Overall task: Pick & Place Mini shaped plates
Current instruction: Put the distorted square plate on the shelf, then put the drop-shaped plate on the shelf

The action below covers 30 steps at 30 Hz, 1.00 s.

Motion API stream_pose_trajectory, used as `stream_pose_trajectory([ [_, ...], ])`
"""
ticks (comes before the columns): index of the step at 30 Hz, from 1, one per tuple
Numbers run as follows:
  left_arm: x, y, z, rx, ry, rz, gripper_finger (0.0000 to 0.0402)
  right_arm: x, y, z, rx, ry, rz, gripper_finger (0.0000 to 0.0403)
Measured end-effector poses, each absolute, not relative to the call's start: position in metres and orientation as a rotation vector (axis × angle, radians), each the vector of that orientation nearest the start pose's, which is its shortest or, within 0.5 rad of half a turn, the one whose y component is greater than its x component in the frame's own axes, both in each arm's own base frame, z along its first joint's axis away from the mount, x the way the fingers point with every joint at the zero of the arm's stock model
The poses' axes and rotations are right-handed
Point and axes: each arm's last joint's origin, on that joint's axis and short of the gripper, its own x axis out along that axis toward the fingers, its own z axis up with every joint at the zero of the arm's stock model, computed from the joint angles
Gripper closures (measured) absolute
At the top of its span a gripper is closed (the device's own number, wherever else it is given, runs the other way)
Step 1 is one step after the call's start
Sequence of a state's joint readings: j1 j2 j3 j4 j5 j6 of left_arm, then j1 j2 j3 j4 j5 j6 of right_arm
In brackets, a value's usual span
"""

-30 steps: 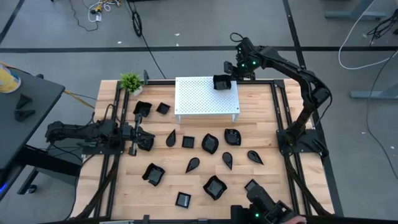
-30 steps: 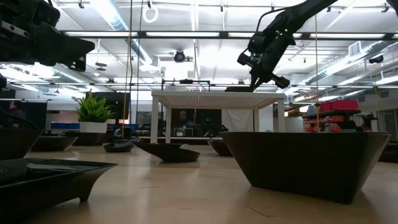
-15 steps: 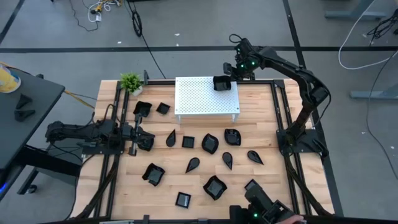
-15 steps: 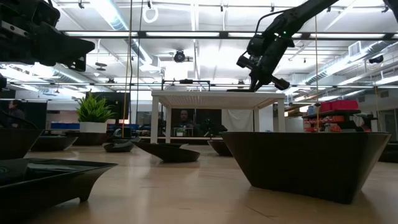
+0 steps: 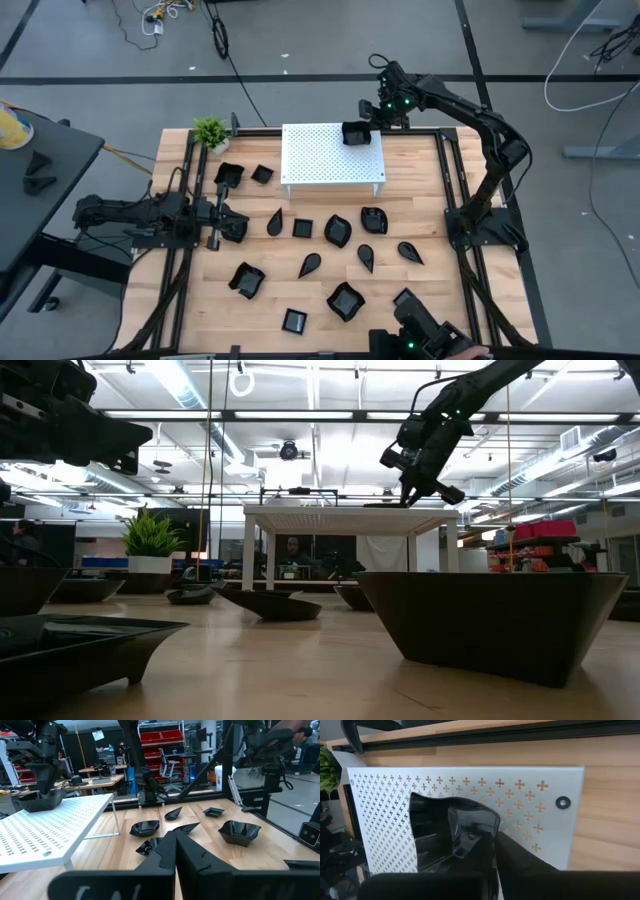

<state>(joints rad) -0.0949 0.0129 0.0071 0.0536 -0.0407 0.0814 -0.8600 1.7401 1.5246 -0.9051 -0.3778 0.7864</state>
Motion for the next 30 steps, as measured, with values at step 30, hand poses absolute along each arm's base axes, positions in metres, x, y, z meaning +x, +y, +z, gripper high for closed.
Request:
stream_pose_trajectory([
  [30,0.098,-0.008,0.17,0.078,-0.05,-0.052,0.0399,0.221,-0.253,0.314,1.259,0.7,-0.768,0.0303],
])
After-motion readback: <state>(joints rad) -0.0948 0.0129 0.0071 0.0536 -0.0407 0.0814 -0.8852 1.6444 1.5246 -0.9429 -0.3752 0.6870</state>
